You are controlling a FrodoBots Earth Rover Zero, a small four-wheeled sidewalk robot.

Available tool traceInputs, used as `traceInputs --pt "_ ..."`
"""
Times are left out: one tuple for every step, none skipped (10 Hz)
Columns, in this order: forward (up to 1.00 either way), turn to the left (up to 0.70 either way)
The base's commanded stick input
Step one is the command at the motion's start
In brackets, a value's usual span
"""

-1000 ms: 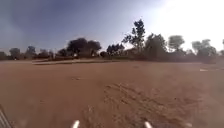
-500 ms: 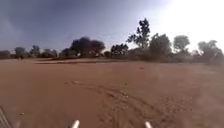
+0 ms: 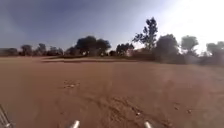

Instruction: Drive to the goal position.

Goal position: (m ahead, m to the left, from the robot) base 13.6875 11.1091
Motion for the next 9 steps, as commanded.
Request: traceInputs --pt "1.00 0.40" --pt "1.00 0.40" --pt "1.00 0.40" --pt "1.00 0.40" --pt "1.00 0.40" --pt "1.00 0.40" --pt "1.00 0.40" --pt "1.00 0.40" --pt "1.00 0.06"
